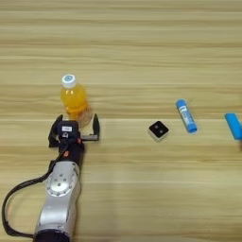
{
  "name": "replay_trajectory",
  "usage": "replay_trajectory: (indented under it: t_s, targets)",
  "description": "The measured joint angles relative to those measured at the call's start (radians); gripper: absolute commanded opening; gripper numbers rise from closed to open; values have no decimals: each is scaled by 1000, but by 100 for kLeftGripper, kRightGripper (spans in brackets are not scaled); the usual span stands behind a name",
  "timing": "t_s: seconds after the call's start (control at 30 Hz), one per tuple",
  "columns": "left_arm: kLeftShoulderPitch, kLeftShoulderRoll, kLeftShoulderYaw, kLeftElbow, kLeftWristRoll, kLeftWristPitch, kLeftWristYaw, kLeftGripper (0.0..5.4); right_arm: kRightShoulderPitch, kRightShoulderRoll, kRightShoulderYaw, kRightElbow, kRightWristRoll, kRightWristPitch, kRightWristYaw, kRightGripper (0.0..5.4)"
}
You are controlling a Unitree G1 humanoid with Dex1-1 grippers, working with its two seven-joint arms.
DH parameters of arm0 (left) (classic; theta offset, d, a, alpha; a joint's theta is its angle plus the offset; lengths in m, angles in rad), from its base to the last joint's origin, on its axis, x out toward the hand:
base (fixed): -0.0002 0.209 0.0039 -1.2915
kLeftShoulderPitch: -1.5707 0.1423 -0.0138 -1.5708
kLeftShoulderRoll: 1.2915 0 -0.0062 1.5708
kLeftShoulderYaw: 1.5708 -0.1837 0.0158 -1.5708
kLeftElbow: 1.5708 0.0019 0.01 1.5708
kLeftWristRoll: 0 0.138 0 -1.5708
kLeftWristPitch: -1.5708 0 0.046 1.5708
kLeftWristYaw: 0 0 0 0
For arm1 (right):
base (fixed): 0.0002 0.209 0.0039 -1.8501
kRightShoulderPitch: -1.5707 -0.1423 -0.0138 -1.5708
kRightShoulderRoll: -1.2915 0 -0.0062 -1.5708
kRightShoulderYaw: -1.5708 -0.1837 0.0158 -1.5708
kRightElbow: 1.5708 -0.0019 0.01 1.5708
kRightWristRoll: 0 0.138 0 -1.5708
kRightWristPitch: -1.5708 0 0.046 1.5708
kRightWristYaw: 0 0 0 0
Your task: Move the objects on the table
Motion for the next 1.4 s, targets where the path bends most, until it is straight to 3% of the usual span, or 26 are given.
replay_trajectory:
  t_s: [0.2, 0.5, 0.87, 1.23, 1.4]
  targets:
    - [-1, 0, 1, 1, 0, 0, 0, 540, 47, 19, 20, -46, 0, 20, 6, 538]
    - [-16, 1, 5, 9, 0, -1, 8, 540, 63, 41, 43, -83, 0, 36, 7, 538]
    - [-101, 13, 24, 29, 0, -1, 21, 540, 66, 53, 59, -88, -2, 37, 19, 538]
    - [-143, 29, 42, 70, 1, -3, 26, 540, 64, 71, 71, -56, -6, 32, 20, 538]
    - [-153, 36, 43, 69, -1, -14, 24, 488, 64, 83, 78, -55, -11, 29, 20, 540]
